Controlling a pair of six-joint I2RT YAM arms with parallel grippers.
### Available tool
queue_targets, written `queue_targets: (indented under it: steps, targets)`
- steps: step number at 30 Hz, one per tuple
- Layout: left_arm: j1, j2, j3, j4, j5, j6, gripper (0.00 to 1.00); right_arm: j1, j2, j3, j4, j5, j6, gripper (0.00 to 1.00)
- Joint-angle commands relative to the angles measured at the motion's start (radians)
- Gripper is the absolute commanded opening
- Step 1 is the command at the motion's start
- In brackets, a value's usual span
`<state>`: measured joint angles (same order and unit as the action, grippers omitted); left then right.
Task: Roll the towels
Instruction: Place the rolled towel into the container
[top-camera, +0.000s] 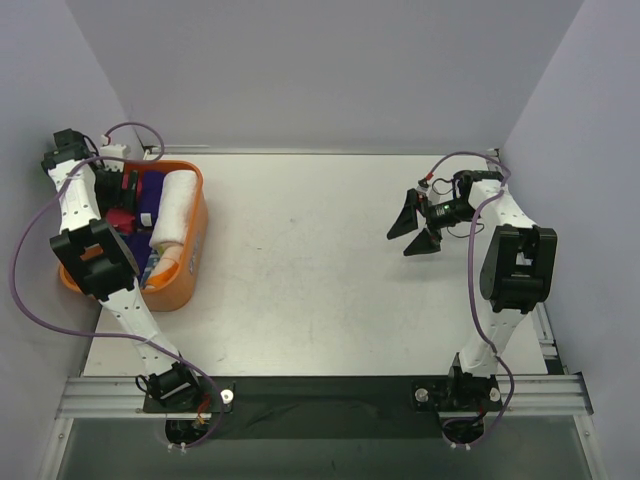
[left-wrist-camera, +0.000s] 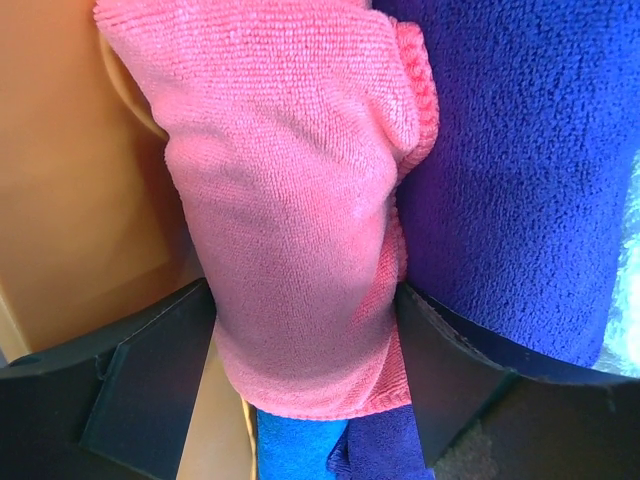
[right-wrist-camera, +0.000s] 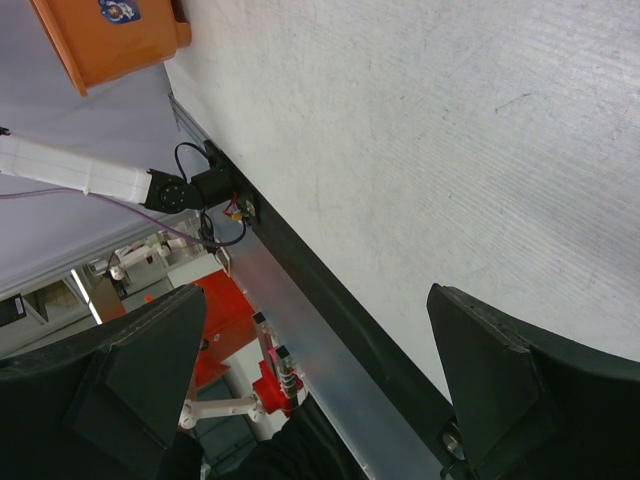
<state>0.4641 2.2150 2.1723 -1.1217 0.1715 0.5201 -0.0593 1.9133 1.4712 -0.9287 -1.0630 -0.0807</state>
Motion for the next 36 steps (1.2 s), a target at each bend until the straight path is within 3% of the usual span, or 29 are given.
queue_targets:
  steps: [1,9,10,21,31,36]
  targets:
    - [0.013,-0.032,0.049,0.02,-0.001,0.021,0.84,-0.005,-0.04,0.008,-0.056,-0.029,-0.013,1.0]
    - [0.011,-0.092,0.115,0.02,0.046,-0.009,0.91,-0.005,-0.042,0.017,-0.059,-0.031,-0.017,1.0]
    - [0.011,-0.094,0.122,0.02,0.046,-0.014,0.97,-0.005,-0.043,0.018,-0.061,-0.032,-0.016,1.0]
    - [-0.067,-0.19,0.173,0.013,0.109,-0.046,0.97,-0.005,-0.077,0.032,-0.07,-0.005,-0.025,1.0]
    - [-0.344,-0.357,0.094,0.011,0.125,-0.166,0.97,-0.03,-0.181,0.054,-0.098,0.147,-0.071,1.0]
    - [-0.575,-0.396,-0.072,0.017,0.102,-0.259,0.97,-0.057,-0.25,0.046,-0.091,0.231,-0.088,1.0]
